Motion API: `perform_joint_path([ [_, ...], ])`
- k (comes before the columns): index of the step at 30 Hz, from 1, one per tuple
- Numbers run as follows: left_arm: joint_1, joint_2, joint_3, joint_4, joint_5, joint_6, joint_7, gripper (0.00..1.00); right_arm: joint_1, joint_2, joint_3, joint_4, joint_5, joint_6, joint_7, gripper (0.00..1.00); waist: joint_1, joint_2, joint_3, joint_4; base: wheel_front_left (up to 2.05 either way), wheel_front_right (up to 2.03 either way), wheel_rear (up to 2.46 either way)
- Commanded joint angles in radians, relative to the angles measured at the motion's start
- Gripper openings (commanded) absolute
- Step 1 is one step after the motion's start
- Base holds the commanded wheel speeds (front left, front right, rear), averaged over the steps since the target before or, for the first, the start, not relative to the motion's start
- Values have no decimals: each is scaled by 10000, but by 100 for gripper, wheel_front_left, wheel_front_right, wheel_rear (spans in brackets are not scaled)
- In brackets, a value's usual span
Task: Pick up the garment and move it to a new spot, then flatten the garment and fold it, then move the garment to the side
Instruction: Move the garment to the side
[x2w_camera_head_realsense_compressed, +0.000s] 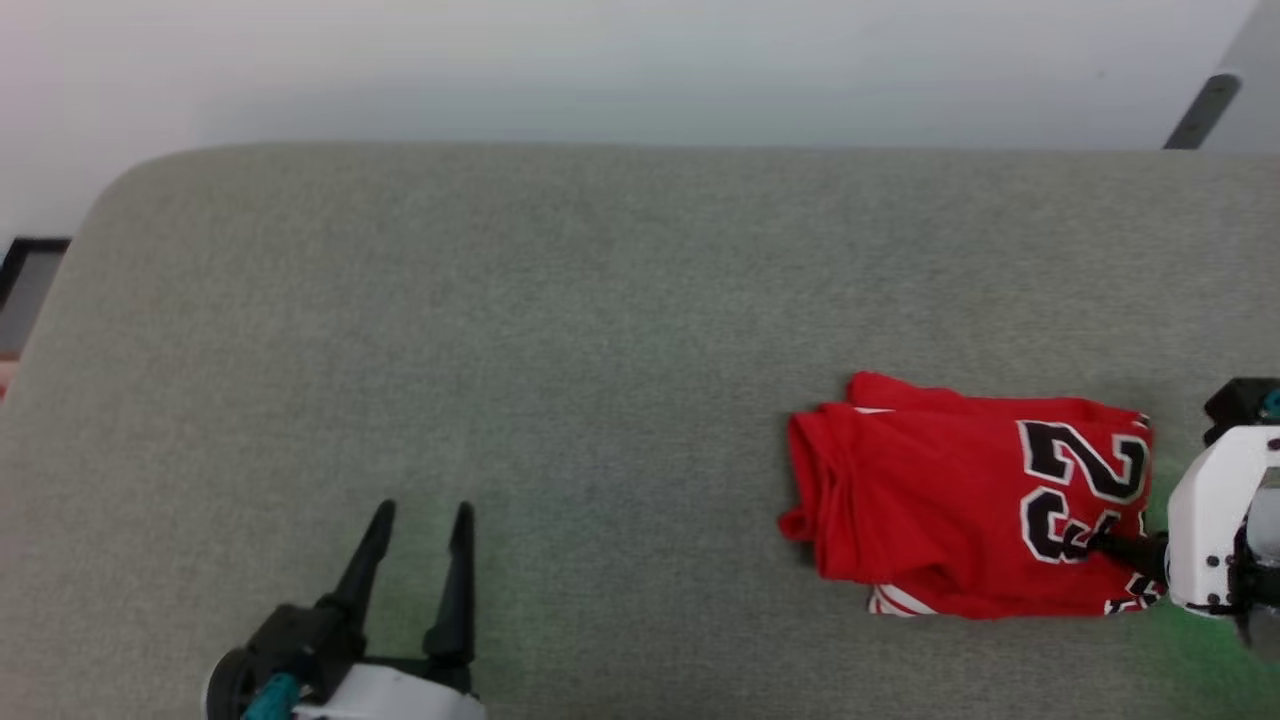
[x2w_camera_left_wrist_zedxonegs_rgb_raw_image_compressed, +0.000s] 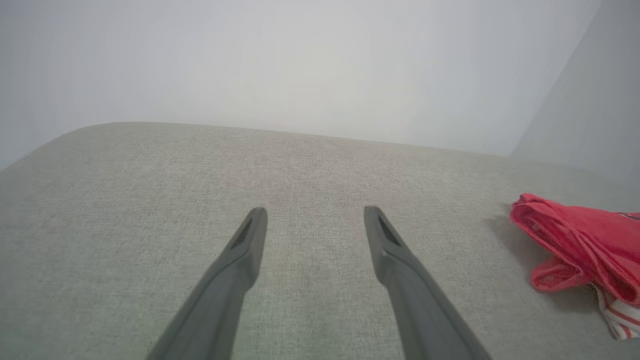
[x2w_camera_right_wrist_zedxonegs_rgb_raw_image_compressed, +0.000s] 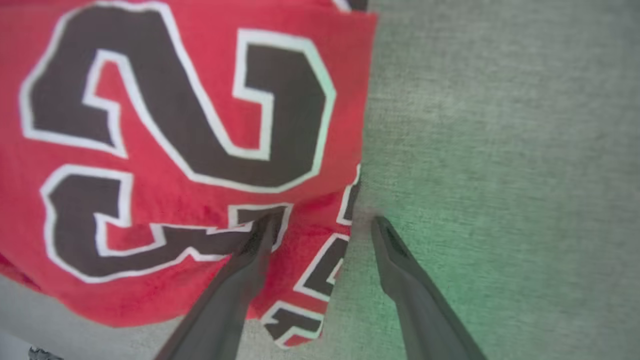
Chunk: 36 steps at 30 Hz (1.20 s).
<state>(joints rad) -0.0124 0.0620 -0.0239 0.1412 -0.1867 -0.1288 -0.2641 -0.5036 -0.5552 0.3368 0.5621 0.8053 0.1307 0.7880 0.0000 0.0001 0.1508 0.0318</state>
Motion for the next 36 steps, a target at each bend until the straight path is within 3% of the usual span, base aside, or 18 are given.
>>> perform_joint_path([
  [1, -150, -5, -55, 6, -60, -20, 4, 100, -81, 55, 169, 91, 175, -1, 7, 100, 0, -1, 228, 235, 0, 0, 0],
  [4, -290, 17, -101, 54, -36, -20, 4, 100, -48, 126, 456, 230, 411, 1, -250, 100, 0, -1, 284, 268, 0, 0, 0],
  [5, -330, 28, -118, 65, 14, -20, 4, 100, -58, 124, 523, 257, 498, 1, -398, 55, 0, -1, 290, 261, 0, 0, 0],
  [7, -382, 38, -117, 75, 63, -20, 4, 100, -83, 132, 528, 384, 669, 1, -757, 0, 0, -1, 279, 212, 0, 0, 0],
  [14, -556, 252, -492, 79, -276, -20, 4, 100, -258, -129, 382, 343, 1073, -4, -2591, 0, 0, -1, 222, -379, 0, 0, 0],
  [26, -1975, 1065, -1416, -3, -118, -20, 5, 100, -382, -1155, -160, 547, 2063, -4, -4299, 0, 0, -1, 729, -1997, 0, 0, 0],
  [36, -3817, 2110, -2213, 130, -153, -19, 5, 100, -1636, -2049, -452, 1703, 1788, -2, -5240, 0, 0, -1, 1869, -2635, 0, 0, 0],
])
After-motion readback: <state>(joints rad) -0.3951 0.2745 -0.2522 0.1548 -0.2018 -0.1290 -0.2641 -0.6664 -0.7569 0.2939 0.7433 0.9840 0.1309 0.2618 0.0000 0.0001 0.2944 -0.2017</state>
